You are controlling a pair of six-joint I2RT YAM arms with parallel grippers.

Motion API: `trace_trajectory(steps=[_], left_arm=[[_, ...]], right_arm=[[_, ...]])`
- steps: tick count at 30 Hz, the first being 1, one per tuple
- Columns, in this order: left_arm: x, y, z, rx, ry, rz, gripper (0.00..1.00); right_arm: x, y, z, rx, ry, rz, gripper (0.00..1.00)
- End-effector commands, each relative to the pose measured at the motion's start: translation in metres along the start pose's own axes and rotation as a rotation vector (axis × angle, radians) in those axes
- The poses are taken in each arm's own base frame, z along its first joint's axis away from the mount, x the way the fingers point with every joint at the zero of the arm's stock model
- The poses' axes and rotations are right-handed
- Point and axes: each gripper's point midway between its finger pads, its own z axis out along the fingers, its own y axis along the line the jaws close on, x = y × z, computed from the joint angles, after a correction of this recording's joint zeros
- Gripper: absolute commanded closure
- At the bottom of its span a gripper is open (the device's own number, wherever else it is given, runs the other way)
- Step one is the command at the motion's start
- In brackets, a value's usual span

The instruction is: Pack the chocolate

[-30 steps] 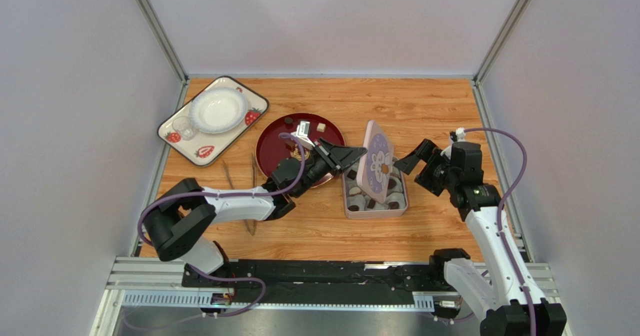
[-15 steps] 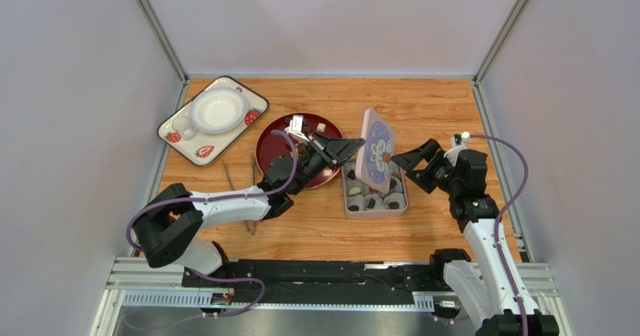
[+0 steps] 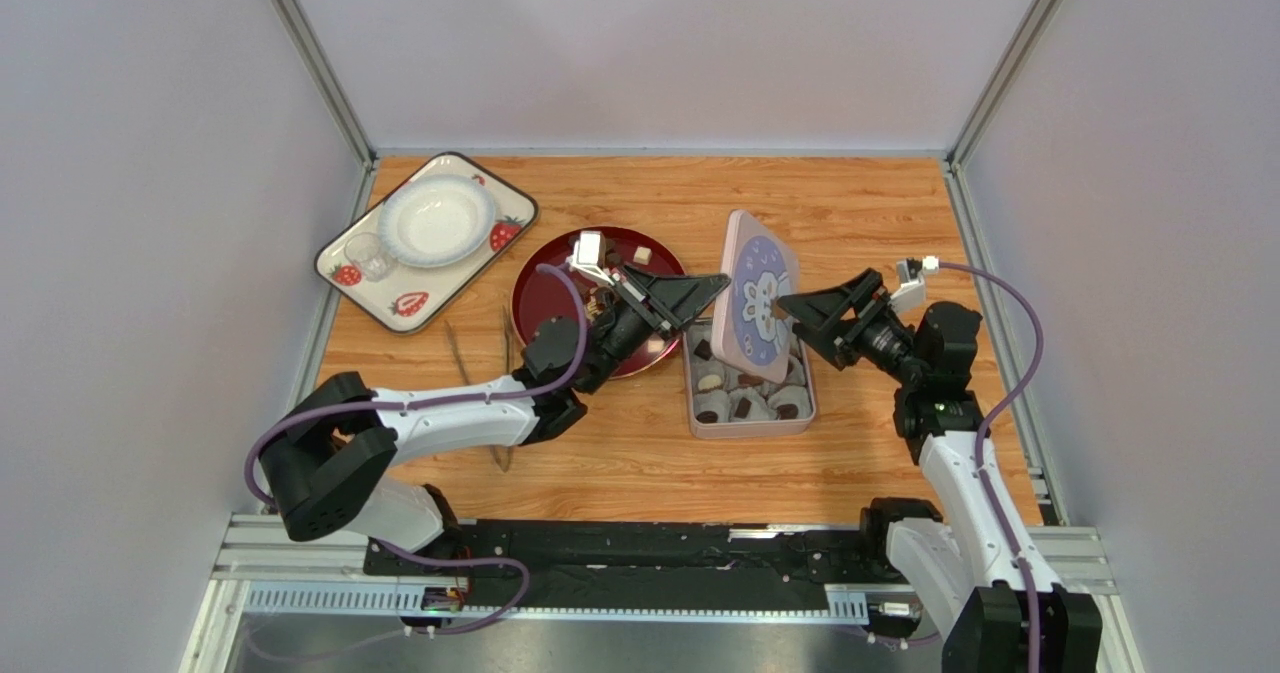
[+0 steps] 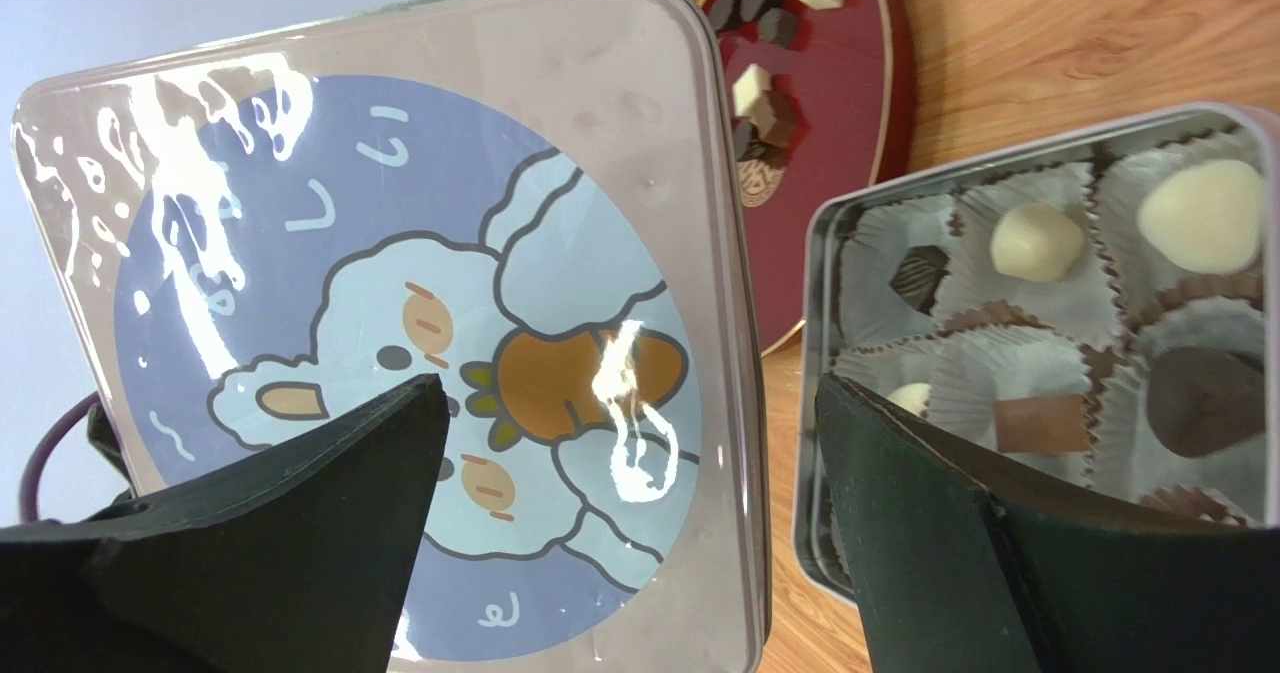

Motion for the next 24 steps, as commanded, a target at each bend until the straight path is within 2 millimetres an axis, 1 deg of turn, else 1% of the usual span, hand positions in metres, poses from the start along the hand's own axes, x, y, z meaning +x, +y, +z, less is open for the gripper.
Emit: trace_trajectory(steps=[1,5,7,8,11,12,17,21,23,24], left_arm=[[-0.019,-0.070,-0.004,0.199,-0.071,-0.037,1.00],[-0.021,-0.078,-0.007,0.217,-0.079,-0.038,1.00],[-0.021,-0.081,-0.008,0.225,-0.079,-0.038,1.00],[-0.022,-0.083,-0.008,0.228,-0.080,-0.037,1.00],[-0.021,-0.081,-0.009,0.228,-0.080,-0.039,1.00],[-0.021,-0.082,-0.009,0.229,-0.080,-0.043,1.00],[-0.022,-0.074,-0.012,0.215,-0.089,-0.045,1.00],[-0.021,-0.066,-0.014,0.195,-0.090,-0.043,1.00],[-0.020,-0.058,-0.016,0.175,-0.085,-0.037,1.00],[-0.018,-0.050,-0.018,0.155,-0.079,-0.033,1.00]], right_arm=[[-0.003,0.026,0.000,-0.130,0.019,-0.044,0.04],[0.000,0.032,0.000,-0.159,0.050,-0.057,0.04],[-0.001,0.038,0.000,-0.186,0.058,-0.065,0.05],[0.002,0.041,0.000,-0.203,0.076,-0.066,0.06],[0.003,0.049,-0.001,-0.242,0.107,-0.073,0.10],[0.004,0.051,-0.002,-0.246,0.114,-0.075,0.15],[0.004,0.060,-0.005,-0.273,0.124,-0.087,0.23],[0.004,0.068,-0.008,-0.297,0.127,-0.099,0.33],[0.004,0.071,-0.009,-0.302,0.124,-0.108,0.37],[0.004,0.071,-0.009,-0.297,0.125,-0.110,0.41]])
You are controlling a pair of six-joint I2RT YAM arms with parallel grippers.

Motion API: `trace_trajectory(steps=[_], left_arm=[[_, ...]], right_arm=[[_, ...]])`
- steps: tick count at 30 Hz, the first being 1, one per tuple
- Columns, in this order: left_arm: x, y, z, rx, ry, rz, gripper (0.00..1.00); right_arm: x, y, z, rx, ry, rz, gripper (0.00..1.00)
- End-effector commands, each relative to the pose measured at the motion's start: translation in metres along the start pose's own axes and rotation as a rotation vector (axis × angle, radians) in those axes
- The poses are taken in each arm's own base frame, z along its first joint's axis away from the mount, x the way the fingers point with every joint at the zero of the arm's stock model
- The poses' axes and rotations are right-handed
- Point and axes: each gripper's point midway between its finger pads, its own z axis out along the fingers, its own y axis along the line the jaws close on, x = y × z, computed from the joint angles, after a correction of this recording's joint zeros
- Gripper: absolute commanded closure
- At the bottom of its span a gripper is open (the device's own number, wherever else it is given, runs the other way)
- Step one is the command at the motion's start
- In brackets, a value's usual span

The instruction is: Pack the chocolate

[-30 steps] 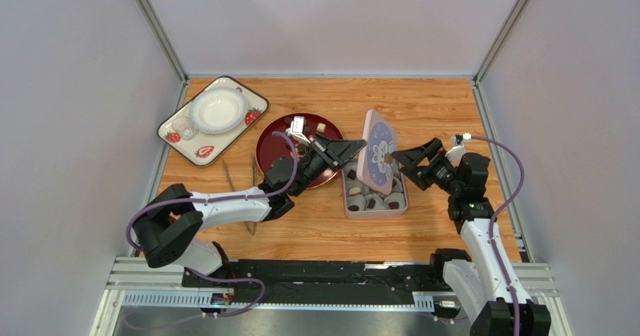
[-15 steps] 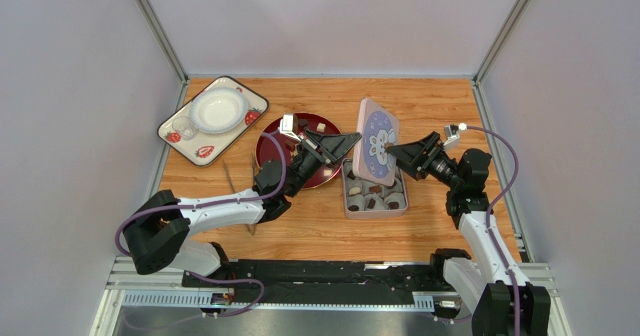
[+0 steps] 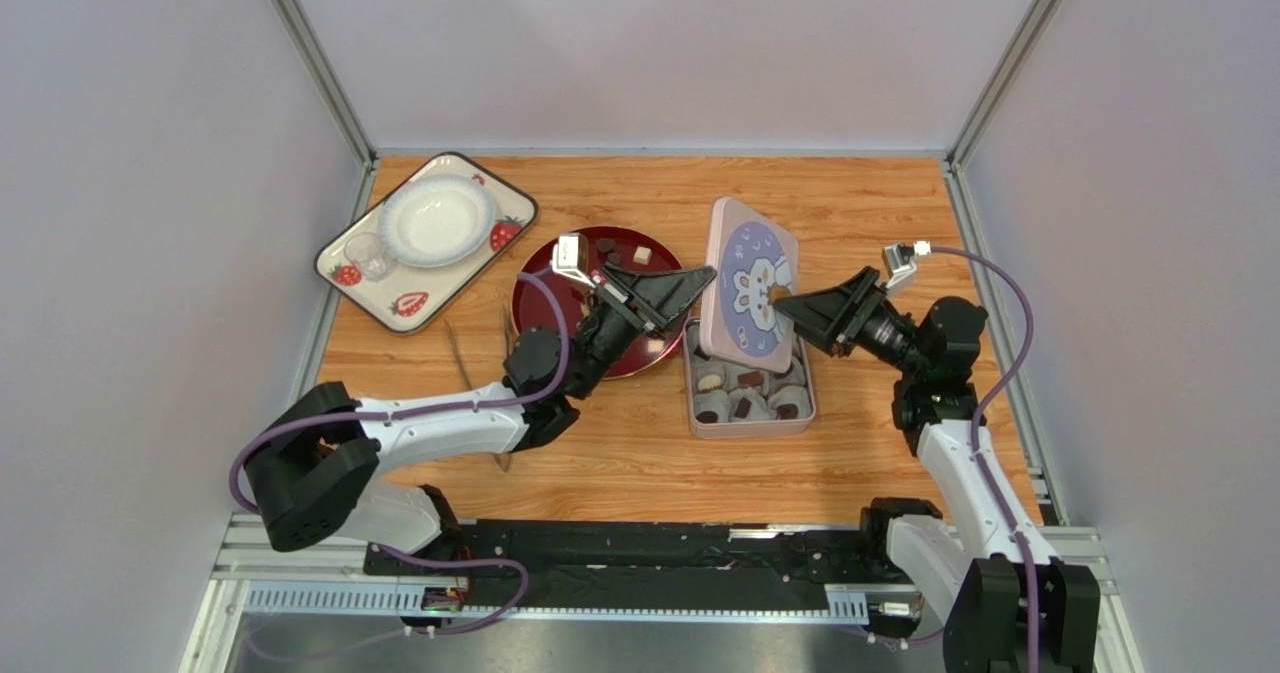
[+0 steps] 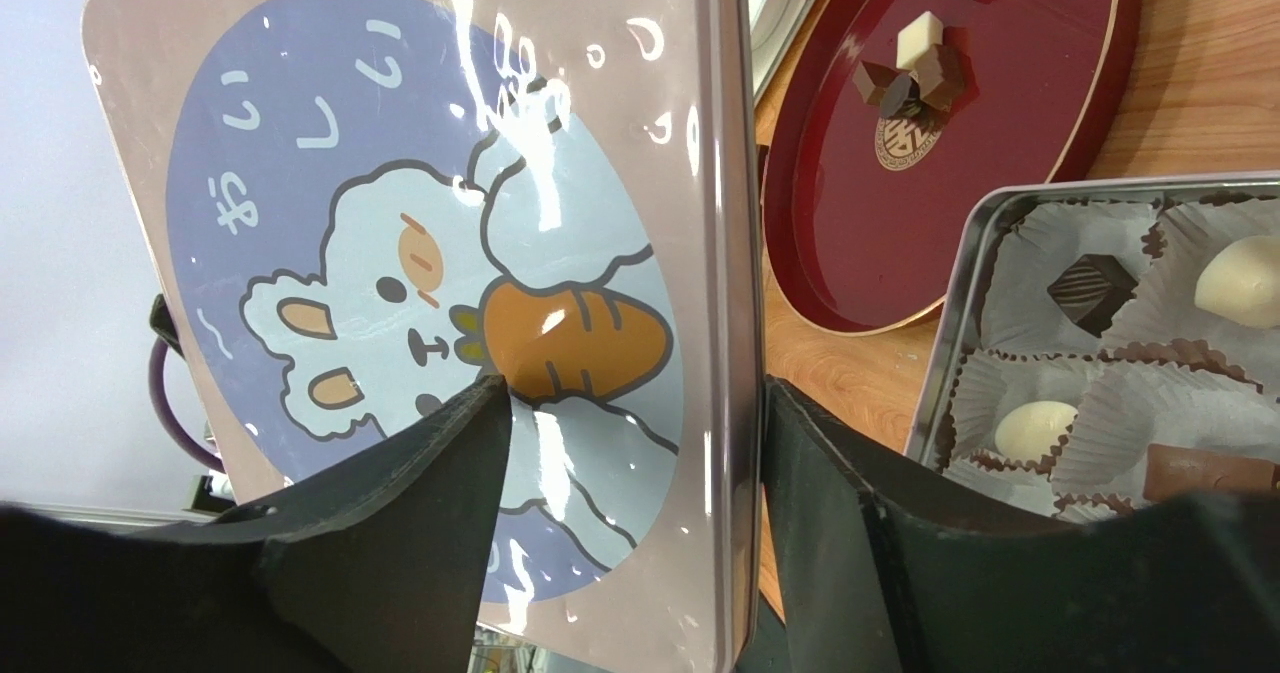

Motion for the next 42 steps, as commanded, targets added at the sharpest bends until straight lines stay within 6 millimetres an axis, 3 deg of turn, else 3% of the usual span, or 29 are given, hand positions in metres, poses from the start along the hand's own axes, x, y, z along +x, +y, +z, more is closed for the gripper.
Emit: trace_trajectory(steps=[1,9,14,19,26,29,36,42], left_arm=[[-0.004,-0.011,-0.009,0.044,-0.015,-0.010,1.00],[0.012,0.041,-0.033,-0.091,0.069,0.043,0.99],[0.019,0.065,-0.044,-0.154,0.124,0.112,0.87],[0.029,0.091,-0.056,-0.242,0.195,0.191,0.76],[0.034,0.130,-0.076,-0.378,0.286,0.335,0.75],[0.037,0.141,-0.082,-0.416,0.316,0.354,0.73],[0.040,0.166,-0.092,-0.536,0.388,0.420,0.57],[0.041,0.182,-0.096,-0.607,0.417,0.445,0.50]], right_arm=[[-0.006,0.032,-0.002,-0.075,0.005,-0.095,0.42],[-0.005,0.034,-0.005,-0.054,0.006,-0.120,0.54],[-0.004,0.031,-0.006,-0.034,0.014,-0.144,0.64],[0.000,0.022,-0.008,0.015,0.027,-0.162,0.68],[0.003,0.005,-0.011,0.093,0.038,-0.214,0.80],[0.006,-0.005,-0.012,0.112,0.041,-0.213,0.80],[0.013,-0.029,-0.014,0.167,0.053,-0.223,0.80],[0.018,-0.047,-0.015,0.206,0.068,-0.219,0.80]])
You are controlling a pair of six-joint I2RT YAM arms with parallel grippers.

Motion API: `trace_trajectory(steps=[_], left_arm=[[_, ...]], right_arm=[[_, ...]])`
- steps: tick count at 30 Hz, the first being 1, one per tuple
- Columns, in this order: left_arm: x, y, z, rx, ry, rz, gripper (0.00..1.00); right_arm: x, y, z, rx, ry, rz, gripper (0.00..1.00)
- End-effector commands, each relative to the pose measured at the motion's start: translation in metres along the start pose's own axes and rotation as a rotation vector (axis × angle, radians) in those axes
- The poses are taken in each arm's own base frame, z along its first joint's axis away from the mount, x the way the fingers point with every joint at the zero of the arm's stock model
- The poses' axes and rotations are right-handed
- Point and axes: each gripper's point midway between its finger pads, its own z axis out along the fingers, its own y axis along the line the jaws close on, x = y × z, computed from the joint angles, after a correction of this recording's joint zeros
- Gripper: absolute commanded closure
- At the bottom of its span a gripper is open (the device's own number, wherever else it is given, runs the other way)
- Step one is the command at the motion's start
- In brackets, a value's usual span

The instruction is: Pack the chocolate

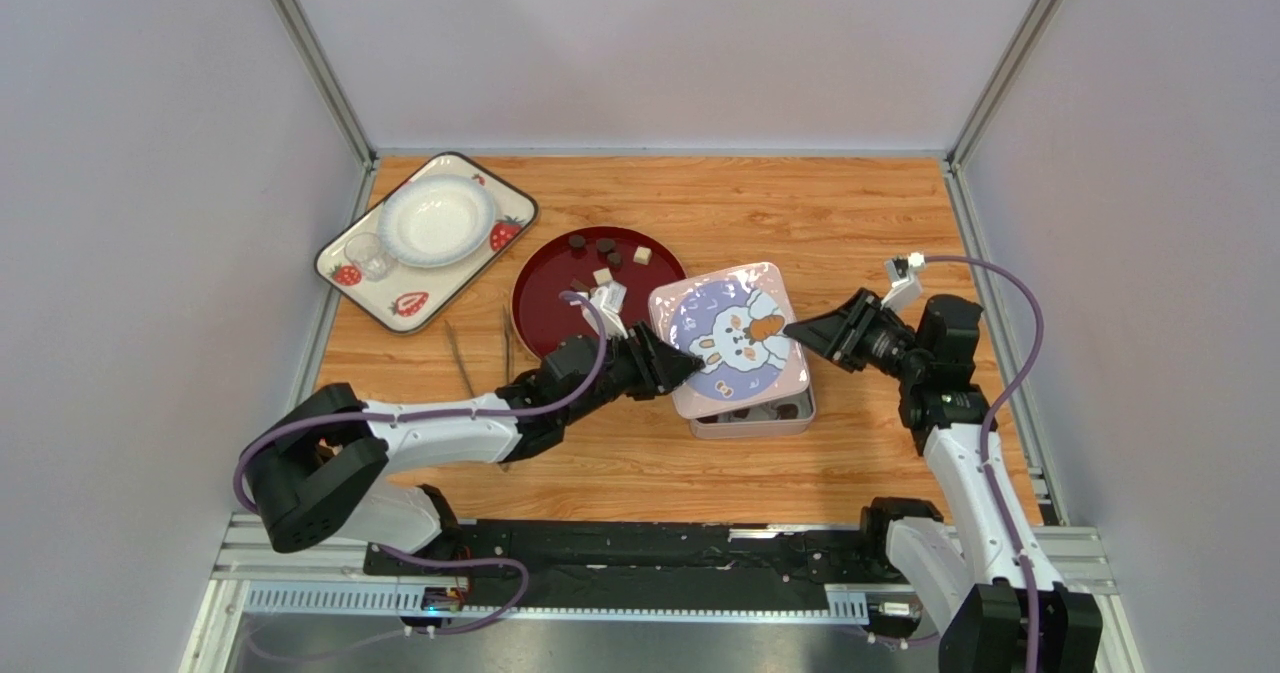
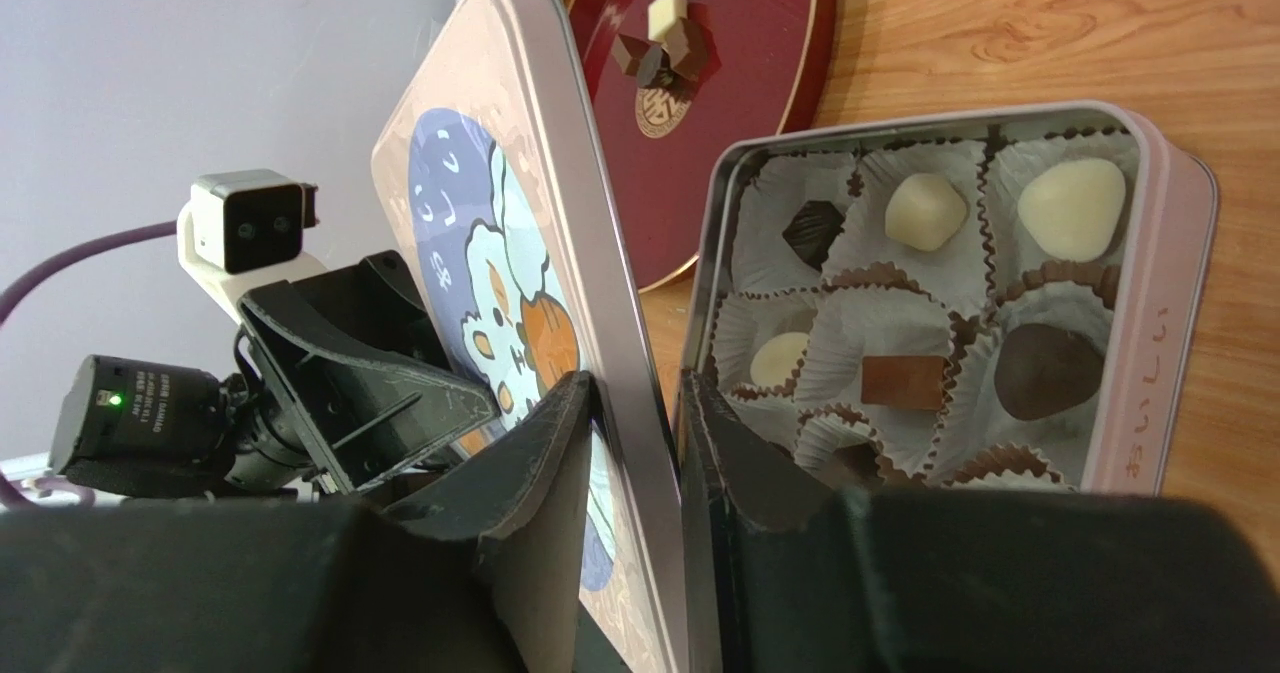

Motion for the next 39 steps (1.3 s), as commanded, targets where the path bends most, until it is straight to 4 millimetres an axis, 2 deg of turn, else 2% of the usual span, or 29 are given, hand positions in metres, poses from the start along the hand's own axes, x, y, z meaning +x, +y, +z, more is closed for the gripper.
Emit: trace_trajectory(steps=[1,7,11,15,20,24,33,39], left_arm=[[0.011,-0.002,0.007,-0.024,0.075,0.075,0.50],[0.013,-0.004,0.019,-0.071,0.126,0.091,0.49],[0.018,-0.008,0.028,-0.094,0.185,0.086,0.42],[0.030,0.002,0.031,-0.143,0.247,0.078,0.40],[0.040,0.021,0.025,-0.224,0.282,0.060,0.37],[0.040,0.032,0.023,-0.293,0.299,0.083,0.31],[0.047,0.047,0.029,-0.393,0.368,0.133,0.26],[0.045,0.051,0.027,-0.427,0.387,0.140,0.20]], right_arm=[[0.011,0.005,0.000,-0.049,0.047,-0.041,0.80],[0.014,-0.013,0.004,0.020,0.047,-0.021,0.80],[0.018,-0.027,0.003,0.092,0.059,-0.002,0.80],[0.018,-0.038,-0.001,0.161,0.054,-0.016,0.78],[0.022,-0.045,0.001,0.171,0.062,-0.008,0.78],[0.027,-0.047,0.004,0.155,0.080,0.007,0.77],[0.032,-0.058,0.005,0.185,0.079,0.021,0.77],[0.034,-0.063,0.005,0.198,0.073,0.025,0.77]])
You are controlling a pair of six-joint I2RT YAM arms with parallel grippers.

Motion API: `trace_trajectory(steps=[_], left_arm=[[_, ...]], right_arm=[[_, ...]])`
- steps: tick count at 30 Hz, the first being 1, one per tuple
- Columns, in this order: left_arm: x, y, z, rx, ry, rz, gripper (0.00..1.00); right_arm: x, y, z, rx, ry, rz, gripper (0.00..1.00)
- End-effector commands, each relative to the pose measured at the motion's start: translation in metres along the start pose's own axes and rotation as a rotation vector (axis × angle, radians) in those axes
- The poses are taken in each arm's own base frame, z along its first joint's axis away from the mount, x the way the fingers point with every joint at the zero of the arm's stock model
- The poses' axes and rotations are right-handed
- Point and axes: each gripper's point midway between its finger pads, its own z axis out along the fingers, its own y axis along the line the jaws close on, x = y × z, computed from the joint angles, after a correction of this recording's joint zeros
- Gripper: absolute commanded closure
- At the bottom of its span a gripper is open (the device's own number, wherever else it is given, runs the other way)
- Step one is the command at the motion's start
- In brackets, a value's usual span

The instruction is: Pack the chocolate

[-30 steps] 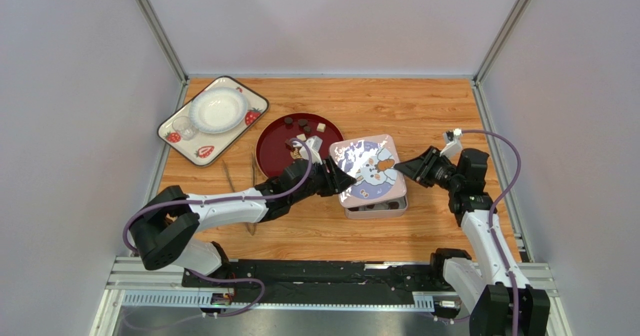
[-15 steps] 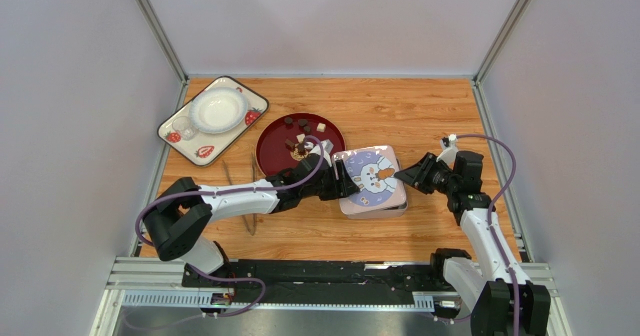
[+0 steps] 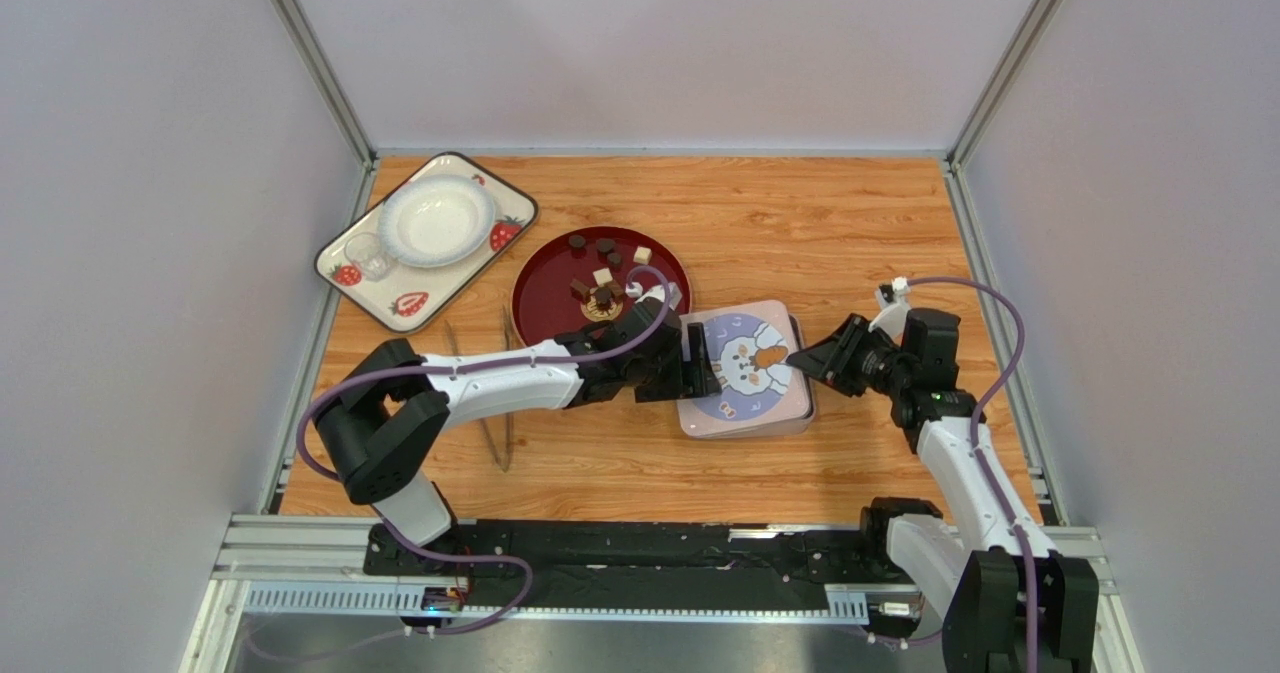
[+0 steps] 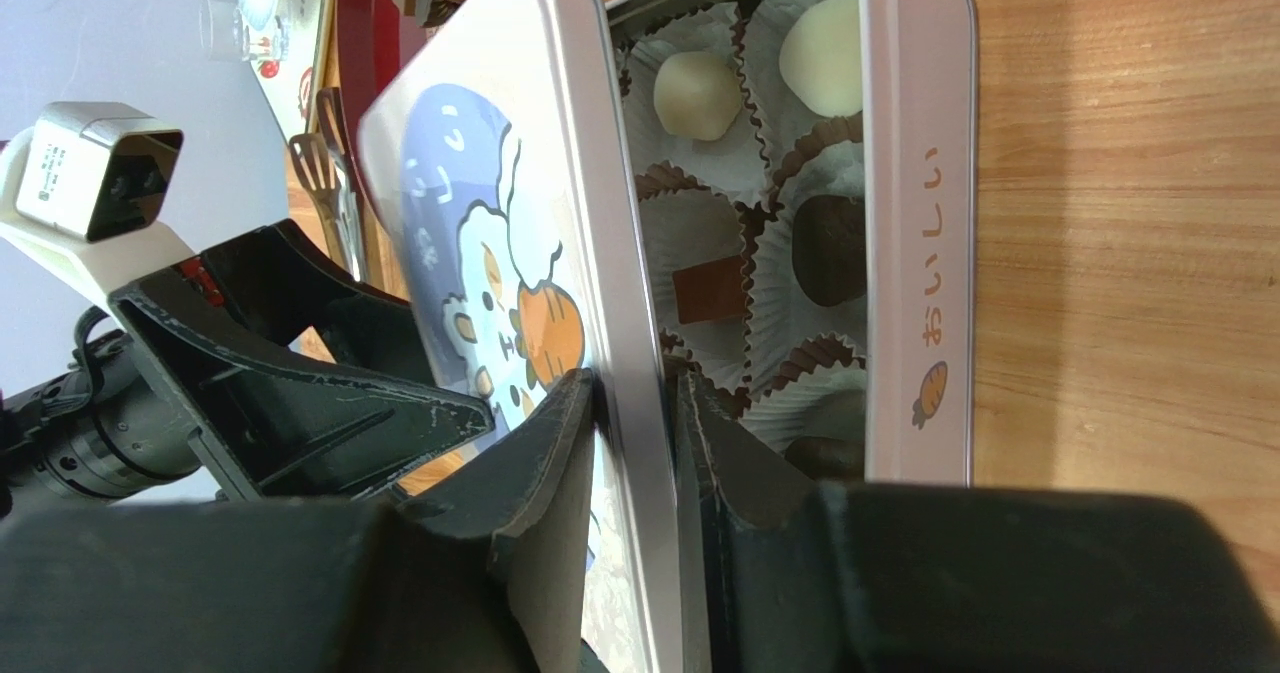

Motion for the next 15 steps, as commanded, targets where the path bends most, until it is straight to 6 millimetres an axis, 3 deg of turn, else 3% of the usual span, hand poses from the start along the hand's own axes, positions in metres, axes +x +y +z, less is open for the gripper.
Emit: trace_trajectory(steps=[1,15], left_arm=[[-0.007,-0.005,-0.002,-0.014,-0.006,0.060,0.19],[-0.020,-0.026,-0.004,0.025,-0.004,0.118,0.14]], right_arm=[[-0.003,0.008,0.001,-0.036,-0.012,-0.037,0.77],[-0.014,0.001,0.000,0.029,-0.065,-0.024,0.78]])
